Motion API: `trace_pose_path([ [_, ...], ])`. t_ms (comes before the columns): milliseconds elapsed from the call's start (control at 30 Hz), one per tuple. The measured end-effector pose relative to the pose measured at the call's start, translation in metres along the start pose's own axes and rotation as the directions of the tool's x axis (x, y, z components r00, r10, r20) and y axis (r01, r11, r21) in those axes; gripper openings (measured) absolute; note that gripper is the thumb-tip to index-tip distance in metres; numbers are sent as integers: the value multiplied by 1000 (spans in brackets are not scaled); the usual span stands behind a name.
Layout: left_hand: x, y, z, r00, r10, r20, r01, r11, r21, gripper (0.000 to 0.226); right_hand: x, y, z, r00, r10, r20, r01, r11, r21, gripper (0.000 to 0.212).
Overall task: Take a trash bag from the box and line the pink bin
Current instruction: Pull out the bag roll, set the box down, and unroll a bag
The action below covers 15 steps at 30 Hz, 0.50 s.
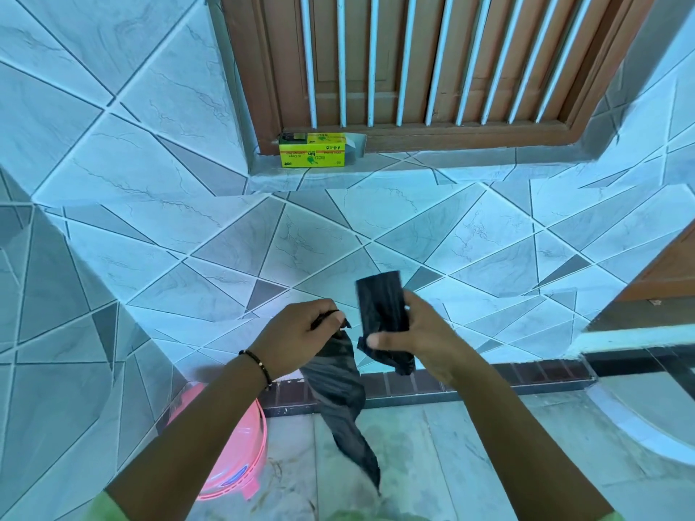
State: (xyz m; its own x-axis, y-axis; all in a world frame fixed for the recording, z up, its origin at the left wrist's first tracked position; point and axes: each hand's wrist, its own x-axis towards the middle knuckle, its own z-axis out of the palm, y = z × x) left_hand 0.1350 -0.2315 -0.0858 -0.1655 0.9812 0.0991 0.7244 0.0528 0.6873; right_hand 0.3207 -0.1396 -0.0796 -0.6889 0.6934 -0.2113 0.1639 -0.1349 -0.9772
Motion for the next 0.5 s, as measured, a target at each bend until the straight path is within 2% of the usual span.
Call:
trace_pose_path([
  [67,0,0,-3,999,48,-4,-47,995,90,26,1,0,11,999,-7,53,21,963,-269,62],
  [133,-1,1,-4,997,75,16,-76,991,109,19,4,-2,18,999,-51,20,55,916,-398,43],
  [200,-2,1,-4,996,84,26,-87,988,128,13,5,-7,18,997,-80,-19,67,924,-376,23],
  [267,-3,1,-2,996,83,21,-85,985,151,10,3,-13,16,996,-83,-20,71,937,-343,13],
  [433,-5,1,2,994,105,17,-106,983,151,17,-1,-18,17,997,-70,17,71,945,-320,3],
  [500,-5,3,3,994,106,32,-109,988,110,33,0,-16,15,997,-72,0,68,943,-325,5],
])
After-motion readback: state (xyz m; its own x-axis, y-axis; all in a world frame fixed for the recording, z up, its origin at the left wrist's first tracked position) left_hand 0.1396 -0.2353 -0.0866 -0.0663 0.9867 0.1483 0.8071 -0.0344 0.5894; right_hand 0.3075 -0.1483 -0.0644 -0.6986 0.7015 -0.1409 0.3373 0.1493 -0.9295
